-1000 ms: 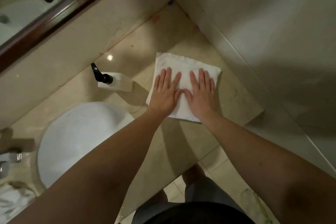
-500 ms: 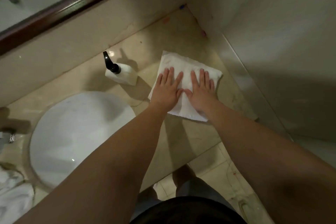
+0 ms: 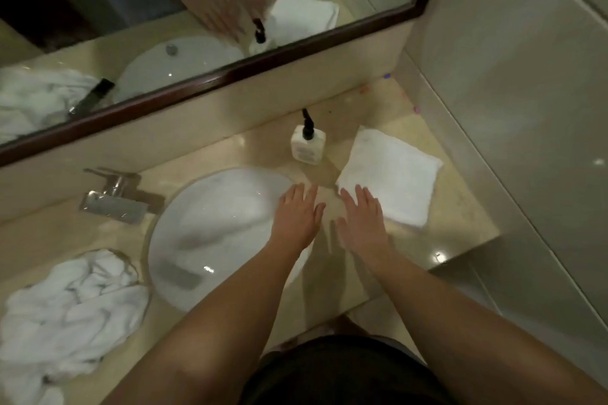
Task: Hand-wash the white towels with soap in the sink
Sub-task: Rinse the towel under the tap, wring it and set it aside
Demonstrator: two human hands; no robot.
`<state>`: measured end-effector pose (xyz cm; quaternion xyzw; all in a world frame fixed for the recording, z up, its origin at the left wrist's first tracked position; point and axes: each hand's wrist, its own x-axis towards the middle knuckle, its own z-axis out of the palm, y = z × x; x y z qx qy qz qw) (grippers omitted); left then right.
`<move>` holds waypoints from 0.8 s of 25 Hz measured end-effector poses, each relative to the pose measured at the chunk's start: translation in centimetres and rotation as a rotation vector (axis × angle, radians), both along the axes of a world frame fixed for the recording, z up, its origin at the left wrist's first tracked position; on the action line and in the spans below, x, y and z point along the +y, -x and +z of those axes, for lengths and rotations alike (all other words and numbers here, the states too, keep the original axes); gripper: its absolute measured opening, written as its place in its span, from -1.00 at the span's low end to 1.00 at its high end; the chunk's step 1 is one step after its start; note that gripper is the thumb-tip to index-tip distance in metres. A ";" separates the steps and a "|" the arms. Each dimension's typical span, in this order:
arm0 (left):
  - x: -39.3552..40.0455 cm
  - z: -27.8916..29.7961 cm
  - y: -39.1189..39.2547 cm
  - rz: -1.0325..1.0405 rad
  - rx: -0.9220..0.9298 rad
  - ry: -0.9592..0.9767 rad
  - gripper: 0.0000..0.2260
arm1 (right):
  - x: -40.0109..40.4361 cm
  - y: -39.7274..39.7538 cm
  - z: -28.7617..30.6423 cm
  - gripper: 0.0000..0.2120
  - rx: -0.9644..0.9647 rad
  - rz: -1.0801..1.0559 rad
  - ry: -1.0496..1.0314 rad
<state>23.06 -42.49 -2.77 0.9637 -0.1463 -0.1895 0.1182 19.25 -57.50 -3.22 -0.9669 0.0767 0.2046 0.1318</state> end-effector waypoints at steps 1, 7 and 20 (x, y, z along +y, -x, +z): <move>2.2 0.4 1.0 0.030 0.010 -0.016 -0.53 | 1.7 0.3 0.6 -0.42 -0.011 0.029 0.019; 15.9 2.6 6.9 0.231 -0.005 -0.065 -0.51 | 12.4 2.2 3.2 -0.42 -0.113 0.112 0.010; 32.5 3.4 17.1 0.835 0.012 -0.092 -0.53 | 30.2 2.9 4.2 -0.47 -0.109 0.676 -0.143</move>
